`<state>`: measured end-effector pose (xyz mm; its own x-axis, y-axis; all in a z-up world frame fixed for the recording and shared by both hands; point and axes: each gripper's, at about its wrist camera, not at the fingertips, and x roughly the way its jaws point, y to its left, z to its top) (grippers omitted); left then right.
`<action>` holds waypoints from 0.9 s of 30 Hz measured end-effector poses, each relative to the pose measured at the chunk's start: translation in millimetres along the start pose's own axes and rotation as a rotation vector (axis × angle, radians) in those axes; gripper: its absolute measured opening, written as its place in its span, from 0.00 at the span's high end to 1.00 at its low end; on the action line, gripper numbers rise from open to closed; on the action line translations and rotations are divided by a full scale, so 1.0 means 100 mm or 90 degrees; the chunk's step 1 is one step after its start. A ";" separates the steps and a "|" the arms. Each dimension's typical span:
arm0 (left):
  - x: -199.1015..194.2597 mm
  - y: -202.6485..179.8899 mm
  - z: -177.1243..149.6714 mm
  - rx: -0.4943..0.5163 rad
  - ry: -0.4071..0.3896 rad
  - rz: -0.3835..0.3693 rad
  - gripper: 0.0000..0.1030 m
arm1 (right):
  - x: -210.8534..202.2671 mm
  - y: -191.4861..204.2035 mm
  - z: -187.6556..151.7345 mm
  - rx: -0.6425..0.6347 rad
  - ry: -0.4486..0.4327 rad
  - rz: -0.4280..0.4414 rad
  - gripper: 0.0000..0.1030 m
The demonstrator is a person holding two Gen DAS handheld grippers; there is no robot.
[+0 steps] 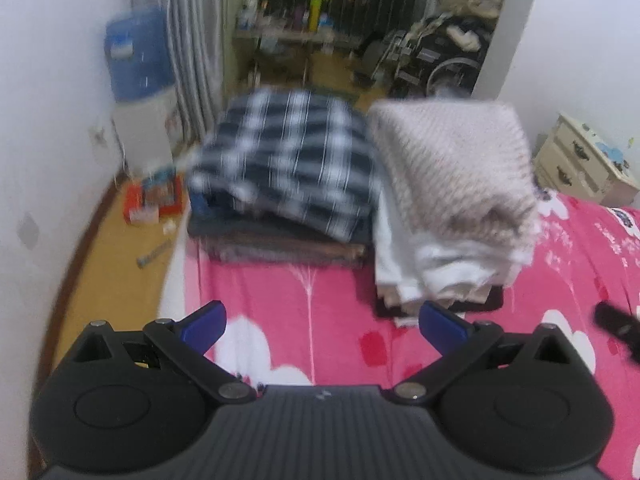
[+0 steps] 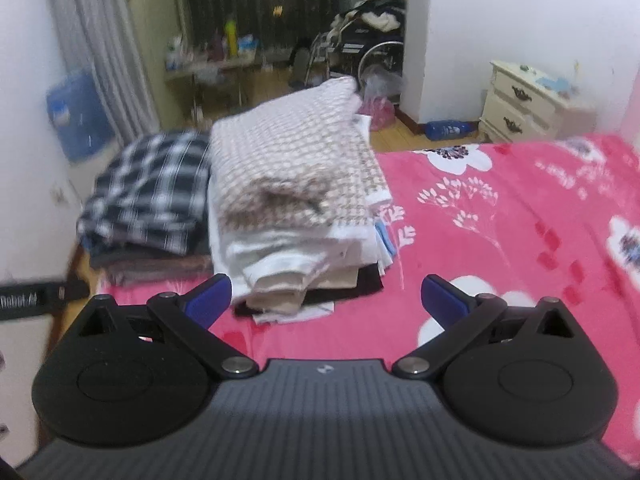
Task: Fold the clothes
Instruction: 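Grasp the cardigan's edge on the stack with both grippers to straighten it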
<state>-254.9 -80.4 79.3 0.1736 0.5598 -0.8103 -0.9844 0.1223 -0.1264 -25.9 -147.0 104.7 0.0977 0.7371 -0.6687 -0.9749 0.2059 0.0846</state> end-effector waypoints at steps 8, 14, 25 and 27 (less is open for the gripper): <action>0.64 -0.49 0.70 -0.029 -0.001 -0.094 0.00 | 0.85 -0.71 -0.03 0.101 -0.011 0.075 0.11; 0.96 -1.15 1.33 0.050 -0.051 -0.169 0.00 | 1.36 -0.83 0.47 0.102 -0.007 0.237 0.35; 1.42 -2.22 1.57 0.315 0.062 -0.252 0.03 | 2.19 -0.92 0.68 0.210 0.095 0.414 0.38; 1.50 -2.35 1.53 0.355 0.082 -0.241 0.04 | 2.19 -0.96 0.64 0.235 0.098 0.432 0.35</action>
<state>6.9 100.1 75.2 0.4648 0.2975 -0.8340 -0.6885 0.7137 -0.1291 101.7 36.0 -2.1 -0.5502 0.6864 -0.4756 -0.6794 -0.0369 0.7328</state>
